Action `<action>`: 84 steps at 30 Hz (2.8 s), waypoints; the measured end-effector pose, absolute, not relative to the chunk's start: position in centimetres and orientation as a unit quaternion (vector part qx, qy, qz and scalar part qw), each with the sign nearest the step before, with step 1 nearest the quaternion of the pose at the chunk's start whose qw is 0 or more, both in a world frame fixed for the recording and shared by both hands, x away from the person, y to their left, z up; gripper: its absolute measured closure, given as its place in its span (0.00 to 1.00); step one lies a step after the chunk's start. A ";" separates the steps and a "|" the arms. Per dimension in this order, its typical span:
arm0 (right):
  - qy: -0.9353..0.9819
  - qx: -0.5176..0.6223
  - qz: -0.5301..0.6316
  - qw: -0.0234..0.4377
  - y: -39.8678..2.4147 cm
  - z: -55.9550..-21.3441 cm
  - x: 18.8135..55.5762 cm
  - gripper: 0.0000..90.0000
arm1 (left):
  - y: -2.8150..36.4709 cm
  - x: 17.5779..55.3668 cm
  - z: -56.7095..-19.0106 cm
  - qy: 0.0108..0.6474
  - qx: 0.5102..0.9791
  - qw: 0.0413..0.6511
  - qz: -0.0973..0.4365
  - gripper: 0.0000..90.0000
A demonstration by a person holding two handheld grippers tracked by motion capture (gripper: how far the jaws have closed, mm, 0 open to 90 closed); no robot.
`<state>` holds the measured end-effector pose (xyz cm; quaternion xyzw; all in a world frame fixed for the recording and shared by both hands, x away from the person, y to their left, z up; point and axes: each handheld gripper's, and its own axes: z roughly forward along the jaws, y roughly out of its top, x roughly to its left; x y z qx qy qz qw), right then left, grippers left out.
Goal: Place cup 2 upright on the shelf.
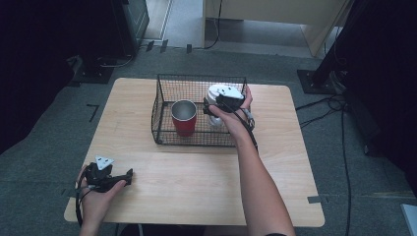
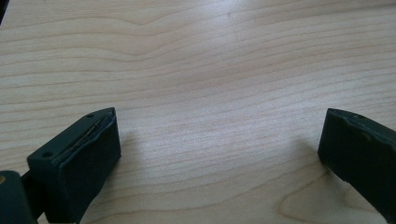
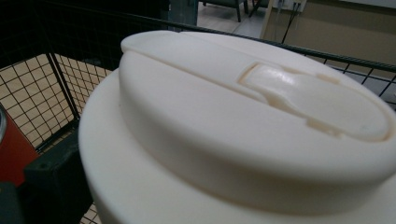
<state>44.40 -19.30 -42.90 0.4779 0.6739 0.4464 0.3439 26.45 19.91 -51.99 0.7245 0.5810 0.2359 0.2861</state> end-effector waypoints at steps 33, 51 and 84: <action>0.662 0.486 0.451 0.349 -18.9 -39.3 42.5 0.00 | 19.9 26.5 -52.0 0.581 0.725 0.286 0.236 0.00; 0.662 0.481 0.451 0.356 -21.1 -37.1 39.2 0.00 | 19.9 26.5 -52.0 0.581 0.724 0.287 0.236 0.00; 0.651 0.494 0.447 0.364 -28.9 -39.9 30.4 0.00 | 19.9 26.5 -52.0 0.581 0.724 0.287 0.236 0.00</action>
